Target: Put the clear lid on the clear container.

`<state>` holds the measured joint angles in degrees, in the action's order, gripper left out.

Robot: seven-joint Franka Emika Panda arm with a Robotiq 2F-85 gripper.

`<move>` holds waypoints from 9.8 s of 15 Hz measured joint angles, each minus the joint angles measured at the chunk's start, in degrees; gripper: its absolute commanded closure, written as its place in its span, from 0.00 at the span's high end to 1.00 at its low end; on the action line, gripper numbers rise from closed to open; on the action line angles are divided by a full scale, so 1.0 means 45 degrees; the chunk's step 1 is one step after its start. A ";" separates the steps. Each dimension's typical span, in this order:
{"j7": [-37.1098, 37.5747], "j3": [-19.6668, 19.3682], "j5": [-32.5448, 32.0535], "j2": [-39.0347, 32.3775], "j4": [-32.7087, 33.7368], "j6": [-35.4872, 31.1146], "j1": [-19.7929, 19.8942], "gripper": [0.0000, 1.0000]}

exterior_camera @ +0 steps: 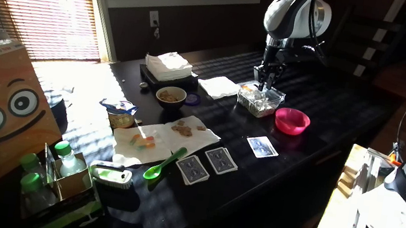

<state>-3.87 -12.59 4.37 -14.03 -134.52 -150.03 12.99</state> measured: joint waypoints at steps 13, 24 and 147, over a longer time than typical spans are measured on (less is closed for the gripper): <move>0.0001 0.0136 -0.0019 -0.0427 0.0140 0.0005 -0.0113 0.00; -0.0179 0.0503 -0.0002 -0.0465 0.0159 0.0486 -0.0089 0.00; 0.1802 -0.0166 -0.1759 0.1282 0.0473 0.1792 -0.0489 1.00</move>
<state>4.24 -13.33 -3.55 -8.26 -132.39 -141.97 10.79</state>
